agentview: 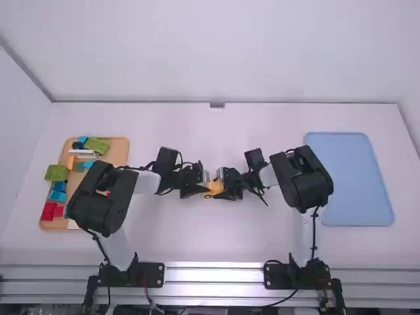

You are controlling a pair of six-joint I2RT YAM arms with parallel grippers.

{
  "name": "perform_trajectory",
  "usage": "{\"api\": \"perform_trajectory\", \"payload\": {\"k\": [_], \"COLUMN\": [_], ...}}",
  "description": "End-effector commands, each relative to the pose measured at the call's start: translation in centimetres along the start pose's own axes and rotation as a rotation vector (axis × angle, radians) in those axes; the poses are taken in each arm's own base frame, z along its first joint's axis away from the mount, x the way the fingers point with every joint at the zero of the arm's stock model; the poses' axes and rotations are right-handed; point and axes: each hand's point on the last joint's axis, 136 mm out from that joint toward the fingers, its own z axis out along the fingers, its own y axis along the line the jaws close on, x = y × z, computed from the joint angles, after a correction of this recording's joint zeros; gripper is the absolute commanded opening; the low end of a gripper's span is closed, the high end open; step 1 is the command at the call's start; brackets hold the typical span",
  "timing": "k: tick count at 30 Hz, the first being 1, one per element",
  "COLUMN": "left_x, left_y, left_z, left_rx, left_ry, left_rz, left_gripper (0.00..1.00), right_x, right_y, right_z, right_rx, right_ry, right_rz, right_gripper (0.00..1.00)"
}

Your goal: Assemble lego blocks to make yellow taxi

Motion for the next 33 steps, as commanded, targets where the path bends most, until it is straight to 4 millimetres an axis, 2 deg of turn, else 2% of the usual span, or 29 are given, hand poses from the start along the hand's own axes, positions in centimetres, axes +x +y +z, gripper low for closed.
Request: {"api": "perform_trajectory", "payload": {"k": [1,9,18,21,24,27,33], "left_x": [0.8,0.3,0.6,0.6,0.6,0.7,0.7], "left_y": [0.0,-1.3,-1.5,-1.5,-1.5,-1.4,-1.4], "left_z": [0.4,0.4,0.4,0.4,0.4,0.4,0.4], "left_rx": [0.0,0.057,0.061,0.061,0.061,0.058,0.057], "left_ry": [0.036,0.0,0.014,0.014,0.014,0.016,0.015], "left_rz": [-0.012,-0.026,-0.034,-0.035,-0.034,-0.034,-0.032], "left_gripper": [0.09,0.07,0.06,0.09,0.19,0.36,0.5], "right_x": [2.1,2.2,2.1,2.2,2.2,2.2,2.2], "right_y": [1.1,1.0,1.0,1.0,1.0,1.0,1.1], "right_z": [1.0,1.0,1.0,1.0,1.0,1.0,1.0], "right_rx": [-0.007,-0.007,-0.007,-0.007,-0.007,-0.007,-0.007], "right_ry": [0.098,0.098,0.097,0.098,0.098,0.098,0.097], "right_rz": [0.044,0.044,0.044,0.045,0.046,0.046,0.048], "right_gripper": [0.5,0.51,0.51,0.51,0.52,0.52,0.52]}}
